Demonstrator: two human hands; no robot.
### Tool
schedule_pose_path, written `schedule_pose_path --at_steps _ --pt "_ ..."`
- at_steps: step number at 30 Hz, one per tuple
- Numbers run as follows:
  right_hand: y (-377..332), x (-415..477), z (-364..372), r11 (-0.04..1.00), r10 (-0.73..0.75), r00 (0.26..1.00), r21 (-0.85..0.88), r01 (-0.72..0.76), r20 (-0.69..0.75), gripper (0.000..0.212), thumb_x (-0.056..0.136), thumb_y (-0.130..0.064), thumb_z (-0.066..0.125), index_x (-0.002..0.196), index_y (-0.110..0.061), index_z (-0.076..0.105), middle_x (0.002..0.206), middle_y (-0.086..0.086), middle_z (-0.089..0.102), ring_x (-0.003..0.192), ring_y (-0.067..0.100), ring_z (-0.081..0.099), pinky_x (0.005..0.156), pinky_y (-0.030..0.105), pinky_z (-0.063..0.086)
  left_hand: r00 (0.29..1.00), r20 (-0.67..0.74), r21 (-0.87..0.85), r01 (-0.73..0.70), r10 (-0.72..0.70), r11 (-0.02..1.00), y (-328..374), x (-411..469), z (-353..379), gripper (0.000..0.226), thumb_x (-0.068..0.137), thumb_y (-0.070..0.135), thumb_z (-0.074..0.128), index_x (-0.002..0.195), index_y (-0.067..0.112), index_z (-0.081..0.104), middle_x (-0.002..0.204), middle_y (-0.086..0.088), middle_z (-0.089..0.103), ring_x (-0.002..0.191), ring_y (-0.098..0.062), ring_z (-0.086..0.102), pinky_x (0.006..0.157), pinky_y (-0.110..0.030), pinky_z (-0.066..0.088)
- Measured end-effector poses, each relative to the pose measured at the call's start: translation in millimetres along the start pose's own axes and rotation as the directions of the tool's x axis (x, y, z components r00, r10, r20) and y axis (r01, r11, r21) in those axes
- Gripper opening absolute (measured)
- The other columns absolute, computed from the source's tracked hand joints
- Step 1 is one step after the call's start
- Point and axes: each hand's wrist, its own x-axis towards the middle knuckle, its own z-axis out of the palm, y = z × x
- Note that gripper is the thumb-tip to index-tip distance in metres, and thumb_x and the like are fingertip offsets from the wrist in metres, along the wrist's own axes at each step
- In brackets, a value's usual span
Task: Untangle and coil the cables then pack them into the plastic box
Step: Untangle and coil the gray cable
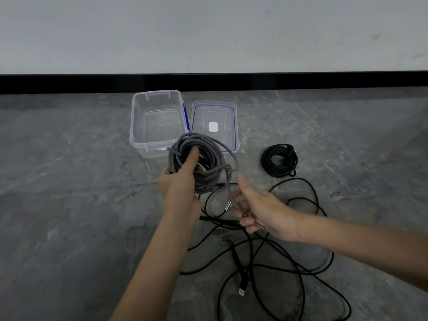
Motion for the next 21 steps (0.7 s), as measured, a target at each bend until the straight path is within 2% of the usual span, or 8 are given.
schedule_pose_path --at_steps 2,4,9,12,14,16,18,21 --pt "6 -6 4 0.910 -0.153 0.987 -0.381 0.162 0.053 0.034 0.100 -0.049 0.040 0.086 -0.019 0.050 0.062 -0.004 0.041 0.046 0.006 0.033 0.046 0.024 0.031 0.996 -0.046 -0.007 -0.070 0.070 0.998 2 8 -3 0.035 0.078 0.015 0.079 0.109 0.006 0.065 0.094 -0.006 0.073 0.074 -0.011 0.071 0.061 -0.022 0.056" --pt "6 -11 5 0.557 -0.325 0.924 -0.748 0.361 0.203 0.021 0.101 -0.029 0.045 0.082 -0.021 0.049 0.066 -0.009 0.049 0.056 0.006 0.045 0.058 0.032 0.042 0.987 -0.064 0.005 -0.145 0.145 0.989 0 12 -7 0.034 0.078 0.015 0.080 0.108 0.009 0.064 0.096 -0.003 0.072 0.079 -0.010 0.071 0.065 -0.023 0.057" --pt "-24 -31 25 0.047 -0.356 0.804 -0.850 0.525 0.476 0.028 0.103 -0.028 0.037 0.078 -0.018 0.044 0.068 -0.002 0.053 0.059 0.018 0.050 0.060 0.038 0.044 0.932 -0.035 0.295 -0.336 0.361 0.895 -16 13 -19 0.053 0.074 0.020 0.083 0.121 0.013 0.059 0.107 0.004 0.069 0.093 -0.004 0.067 0.082 -0.023 0.057" --pt "-47 -34 27 -0.057 -0.373 0.753 -0.823 0.565 0.542 0.024 0.101 -0.031 0.041 0.084 -0.017 0.052 0.079 0.000 0.061 0.071 0.019 0.057 0.067 0.036 0.046 0.890 0.108 0.505 -0.434 0.444 0.747 -24 11 -25 0.053 0.068 0.026 0.087 0.113 0.023 0.059 0.100 0.013 0.066 0.091 0.003 0.064 0.079 -0.014 0.052" --pt "-64 -32 19 -0.107 -0.407 0.738 -0.830 0.547 0.539 0.026 0.099 -0.035 0.046 0.093 -0.014 0.060 0.085 -0.001 0.064 0.079 0.019 0.059 0.070 0.030 0.044 0.912 0.198 0.507 -0.408 0.358 0.759 -28 11 -29 0.061 0.061 0.035 0.088 0.113 0.020 0.061 0.101 0.009 0.070 0.092 -0.004 0.067 0.081 -0.022 0.054" --pt "-78 -28 5 -0.066 -0.461 0.732 -0.841 0.537 0.503 0.026 0.096 -0.037 0.054 0.090 -0.015 0.064 0.074 -0.012 0.058 0.069 0.005 0.056 0.064 0.018 0.037 0.927 0.275 0.508 -0.366 0.256 0.780 -29 10 -29 0.066 0.058 0.038 0.088 0.116 0.017 0.063 0.102 0.004 0.072 0.091 -0.007 0.069 0.079 -0.024 0.054" --pt "-85 -23 -10 0.033 -0.527 0.716 -0.831 0.556 0.458 0.025 0.091 -0.037 0.063 0.083 -0.015 0.067 0.058 -0.016 0.048 0.058 0.000 0.051 0.058 0.011 0.034 0.917 0.366 0.514 -0.341 0.158 0.787 -27 3 -27 0.042 0.070 0.023 0.086 0.108 0.018 0.066 0.090 0.010 0.073 0.079 0.004 0.068 0.068 -0.013 0.052" --pt "-89 -16 -25 0.147 -0.564 0.711 -0.796 0.588 0.421 0.026 0.083 -0.042 0.068 0.081 -0.016 0.068 0.055 -0.003 0.051 0.056 0.014 0.048 0.054 0.013 0.033 0.897 0.442 0.504 -0.256 0.008 0.825 -28 -10 -21 0.010 0.084 0.016 0.073 0.089 0.020 0.066 0.061 0.018 0.069 0.058 0.008 0.063 0.052 -0.006 0.045"
